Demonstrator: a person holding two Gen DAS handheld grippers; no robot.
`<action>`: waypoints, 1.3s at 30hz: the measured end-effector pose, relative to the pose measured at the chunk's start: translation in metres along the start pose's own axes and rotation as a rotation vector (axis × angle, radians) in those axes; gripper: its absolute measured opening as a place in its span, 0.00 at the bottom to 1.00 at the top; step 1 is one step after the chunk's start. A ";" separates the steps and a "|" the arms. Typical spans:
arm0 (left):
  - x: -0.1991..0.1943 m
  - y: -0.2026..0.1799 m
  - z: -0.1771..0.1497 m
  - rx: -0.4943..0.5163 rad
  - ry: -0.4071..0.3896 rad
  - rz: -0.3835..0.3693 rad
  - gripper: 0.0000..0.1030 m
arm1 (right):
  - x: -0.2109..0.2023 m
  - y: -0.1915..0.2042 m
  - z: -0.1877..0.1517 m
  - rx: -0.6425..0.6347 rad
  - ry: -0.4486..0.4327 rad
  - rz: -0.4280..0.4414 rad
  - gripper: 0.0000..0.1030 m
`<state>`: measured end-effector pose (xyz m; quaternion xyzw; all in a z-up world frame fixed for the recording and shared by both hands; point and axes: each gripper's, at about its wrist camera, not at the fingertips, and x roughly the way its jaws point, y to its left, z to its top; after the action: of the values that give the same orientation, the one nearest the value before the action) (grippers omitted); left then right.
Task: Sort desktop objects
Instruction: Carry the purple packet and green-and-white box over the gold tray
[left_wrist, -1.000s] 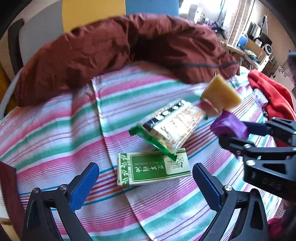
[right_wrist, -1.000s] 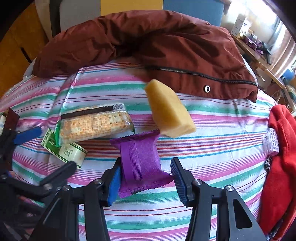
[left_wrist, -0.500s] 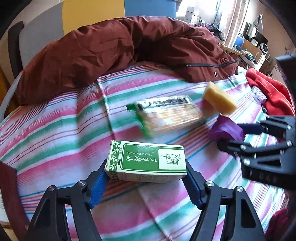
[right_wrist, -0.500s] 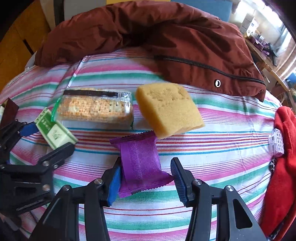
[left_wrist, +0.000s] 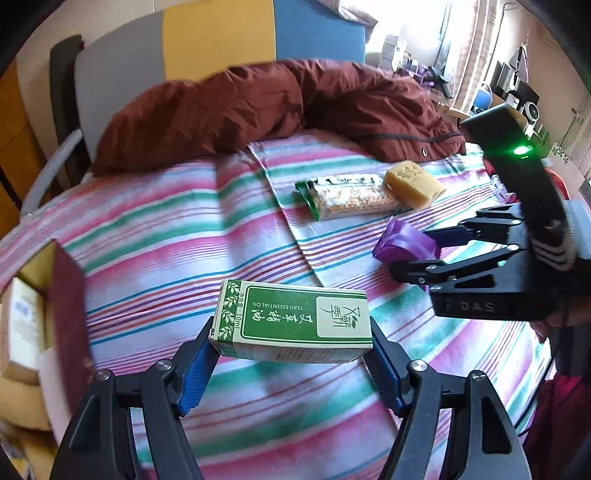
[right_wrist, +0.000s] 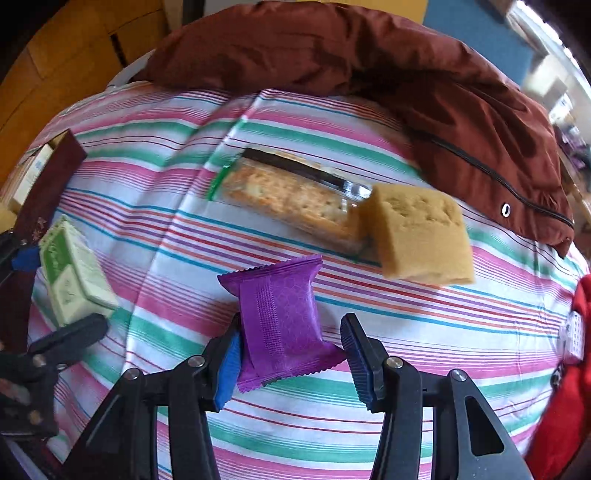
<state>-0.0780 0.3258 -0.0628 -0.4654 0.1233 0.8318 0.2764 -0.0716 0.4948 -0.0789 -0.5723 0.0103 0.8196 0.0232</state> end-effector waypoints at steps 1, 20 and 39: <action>-0.006 0.000 -0.002 0.004 -0.011 0.007 0.73 | 0.000 0.002 -0.001 -0.008 0.000 -0.004 0.50; -0.099 0.015 -0.041 0.008 -0.168 0.073 0.73 | -0.012 0.050 -0.018 -0.106 -0.053 -0.010 0.50; -0.165 0.070 -0.087 -0.106 -0.242 0.089 0.73 | -0.011 0.055 -0.021 -0.049 -0.055 -0.070 0.50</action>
<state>0.0112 0.1716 0.0260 -0.3698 0.0656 0.8986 0.2269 -0.0511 0.4386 -0.0759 -0.5501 -0.0302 0.8337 0.0380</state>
